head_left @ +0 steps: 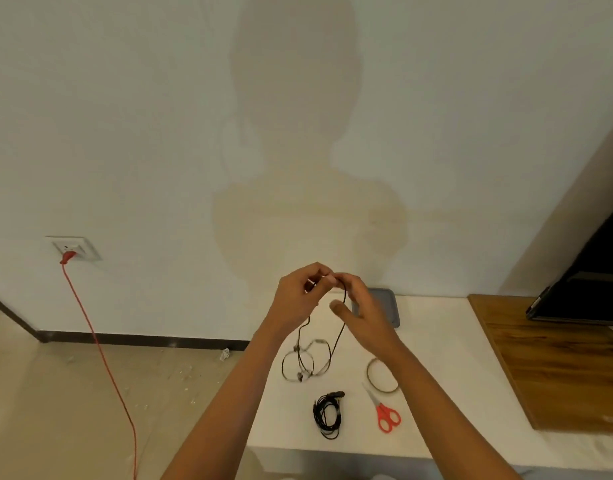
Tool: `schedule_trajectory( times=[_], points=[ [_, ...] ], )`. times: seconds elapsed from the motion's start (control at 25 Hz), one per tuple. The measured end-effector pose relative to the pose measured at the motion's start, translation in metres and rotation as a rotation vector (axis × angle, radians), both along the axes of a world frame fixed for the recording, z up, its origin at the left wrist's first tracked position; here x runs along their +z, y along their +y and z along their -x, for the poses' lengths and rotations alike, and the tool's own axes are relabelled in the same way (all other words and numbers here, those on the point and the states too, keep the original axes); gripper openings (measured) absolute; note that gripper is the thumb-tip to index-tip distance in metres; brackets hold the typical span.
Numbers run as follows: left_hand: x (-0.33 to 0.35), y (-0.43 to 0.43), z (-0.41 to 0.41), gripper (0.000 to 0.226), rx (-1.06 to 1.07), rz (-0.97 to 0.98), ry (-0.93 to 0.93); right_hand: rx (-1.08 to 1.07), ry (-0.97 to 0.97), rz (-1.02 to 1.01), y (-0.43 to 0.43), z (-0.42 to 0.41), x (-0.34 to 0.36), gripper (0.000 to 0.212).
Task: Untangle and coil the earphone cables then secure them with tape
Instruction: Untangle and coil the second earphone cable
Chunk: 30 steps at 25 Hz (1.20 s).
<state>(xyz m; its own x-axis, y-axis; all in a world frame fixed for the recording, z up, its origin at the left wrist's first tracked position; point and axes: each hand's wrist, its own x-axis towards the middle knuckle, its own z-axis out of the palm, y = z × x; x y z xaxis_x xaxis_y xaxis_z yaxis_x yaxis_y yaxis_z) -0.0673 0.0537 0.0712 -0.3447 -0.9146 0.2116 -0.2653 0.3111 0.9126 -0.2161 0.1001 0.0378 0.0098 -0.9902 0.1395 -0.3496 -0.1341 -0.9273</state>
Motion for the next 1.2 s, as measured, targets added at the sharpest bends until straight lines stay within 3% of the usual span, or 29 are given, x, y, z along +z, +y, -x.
schedule_trajectory(
  times=[0.08, 0.2, 0.32, 0.44, 0.64, 0.84, 0.96, 1.04, 1.12, 1.2],
  points=[
    [0.032, 0.006, -0.001, 0.013, 0.020, 0.079, 0.008, 0.001, -0.031, 0.043, -0.004, -0.003, 0.039, 0.013],
    [0.062, 0.010, -0.017, 0.022, 0.049, 0.162, -0.190, -0.033, -0.223, 0.059, 0.013, 0.006, 0.082, 0.018],
    [0.076, 0.025, -0.037, 0.044, 0.000, 0.106, -0.351, -0.069, -0.209, 0.139, 0.038, 0.018, 0.116, 0.020],
    [0.080, 0.045, -0.053, 0.055, 0.013, 0.063, -0.258, -0.219, -0.155, 0.281, 0.057, 0.024, 0.133, 0.019],
    [0.060, 0.066, -0.082, 0.068, 0.067, -0.038, -0.133, -0.537, -0.385, 0.477, 0.083, 0.060, 0.172, 0.019],
    [0.063, 0.072, -0.092, 0.054, 0.168, -0.020, -0.148, -0.706, -0.047, 0.608, 0.100, 0.078, 0.188, 0.018],
    [0.073, 0.079, -0.090, 0.038, 0.225, -0.191, 0.037, -0.692, 0.276, 0.458, 0.105, 0.091, 0.184, 0.016],
    [0.087, 0.092, -0.079, 0.033, 0.188, -0.239, 0.148, -0.478, 0.385, 0.137, 0.105, 0.094, 0.180, 0.011],
    [0.105, 0.106, -0.057, 0.030, 0.093, -0.223, 0.175, -0.202, 0.383, -0.203, 0.113, 0.077, 0.180, 0.020],
    [0.125, 0.120, -0.031, 0.027, -0.010, -0.213, 0.171, 0.000, 0.261, -0.308, 0.121, 0.052, 0.181, 0.040]
  ],
)
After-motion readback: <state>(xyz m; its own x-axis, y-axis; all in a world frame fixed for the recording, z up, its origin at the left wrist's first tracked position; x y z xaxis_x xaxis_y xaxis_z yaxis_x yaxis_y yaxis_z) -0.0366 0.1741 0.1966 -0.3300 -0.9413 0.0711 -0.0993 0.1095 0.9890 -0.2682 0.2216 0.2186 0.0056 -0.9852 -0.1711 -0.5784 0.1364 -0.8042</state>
